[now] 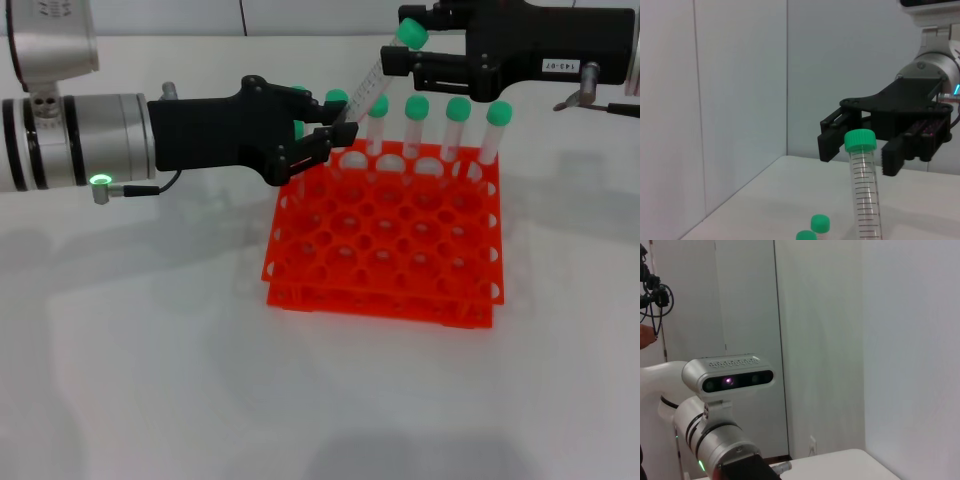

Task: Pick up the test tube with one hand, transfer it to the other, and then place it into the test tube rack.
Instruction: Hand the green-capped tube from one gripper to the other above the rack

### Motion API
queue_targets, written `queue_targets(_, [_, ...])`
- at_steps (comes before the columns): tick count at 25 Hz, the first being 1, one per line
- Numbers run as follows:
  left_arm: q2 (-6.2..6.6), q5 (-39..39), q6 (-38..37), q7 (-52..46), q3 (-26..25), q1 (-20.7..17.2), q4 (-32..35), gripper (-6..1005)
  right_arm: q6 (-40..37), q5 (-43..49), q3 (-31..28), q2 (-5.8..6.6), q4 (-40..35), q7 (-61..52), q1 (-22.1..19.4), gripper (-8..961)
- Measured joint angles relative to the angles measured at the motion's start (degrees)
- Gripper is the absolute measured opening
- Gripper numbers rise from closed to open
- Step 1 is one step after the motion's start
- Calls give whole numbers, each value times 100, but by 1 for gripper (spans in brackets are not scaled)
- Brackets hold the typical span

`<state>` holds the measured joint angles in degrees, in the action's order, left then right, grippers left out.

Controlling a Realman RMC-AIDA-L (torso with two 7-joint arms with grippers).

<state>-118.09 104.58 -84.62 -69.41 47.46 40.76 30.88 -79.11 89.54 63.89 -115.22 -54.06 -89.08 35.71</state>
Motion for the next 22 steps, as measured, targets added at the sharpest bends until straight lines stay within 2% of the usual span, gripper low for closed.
queue_targets(7, [-12, -3, -27, 6, 0, -6, 5, 342, 14, -3, 1, -5, 3, -17, -3, 411])
queue_targets(15, [-28, -2, -38, 7, 0, -19, 7, 348, -5, -3, 0, 17, 2, -151, 0, 304])
queue_targets(22, [-81, -39, -43, -10, 1, -94, 75, 354, -31, 3, 3, 26, 0, -166, 5, 298])
